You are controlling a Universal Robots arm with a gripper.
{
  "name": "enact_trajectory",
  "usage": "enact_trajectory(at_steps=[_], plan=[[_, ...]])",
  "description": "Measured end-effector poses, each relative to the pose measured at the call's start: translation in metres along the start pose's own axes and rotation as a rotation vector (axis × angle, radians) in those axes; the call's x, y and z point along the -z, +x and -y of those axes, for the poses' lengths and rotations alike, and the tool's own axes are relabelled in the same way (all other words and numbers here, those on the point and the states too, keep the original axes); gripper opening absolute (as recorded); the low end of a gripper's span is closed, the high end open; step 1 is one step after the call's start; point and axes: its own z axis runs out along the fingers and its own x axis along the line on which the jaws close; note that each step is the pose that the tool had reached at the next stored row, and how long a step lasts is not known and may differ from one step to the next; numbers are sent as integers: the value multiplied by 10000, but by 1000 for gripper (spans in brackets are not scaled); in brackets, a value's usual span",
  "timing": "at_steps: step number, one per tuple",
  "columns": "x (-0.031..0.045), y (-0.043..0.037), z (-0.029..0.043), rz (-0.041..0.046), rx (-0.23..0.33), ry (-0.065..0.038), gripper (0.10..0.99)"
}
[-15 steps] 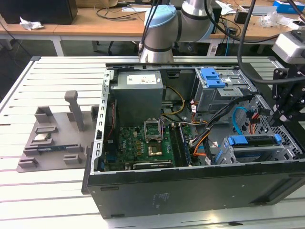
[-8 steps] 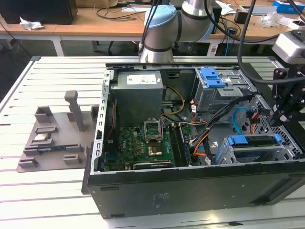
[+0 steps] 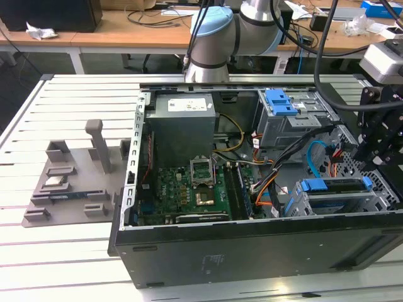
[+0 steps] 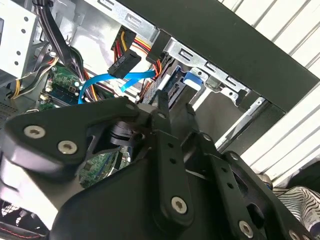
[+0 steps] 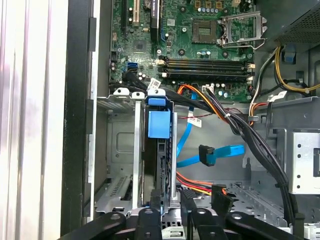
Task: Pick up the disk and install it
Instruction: 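Insert the first disk wire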
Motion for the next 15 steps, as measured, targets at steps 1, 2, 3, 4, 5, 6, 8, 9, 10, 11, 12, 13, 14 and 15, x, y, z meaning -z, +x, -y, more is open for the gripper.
enact_trajectory(at_steps=[1,2,3,4,5,6,8,9,10,11,12,13,14,15], plan=[[-2,-8,0,-7,-1,0,302],[-6,-46,3,-11,-2,-1,302],[-10,-85,8,-13,-1,-1,302],[-21,-165,15,-9,-1,-3,302],[-23,-208,20,-12,-1,-3,302],[-27,-250,24,-11,-1,-3,302],[-36,-363,37,-11,0,-3,302],[-40,-426,45,-13,-1,-3,302],[-45,-501,56,-17,-1,-3,302],[-49,-540,74,-37,-3,-3,302],[-53,-541,91,-78,-8,-5,302],[-54,-540,103,-141,-24,-7,302],[-57,-540,108,-188,-44,-8,302],[-66,-539,111,-333,-140,-13,302]])
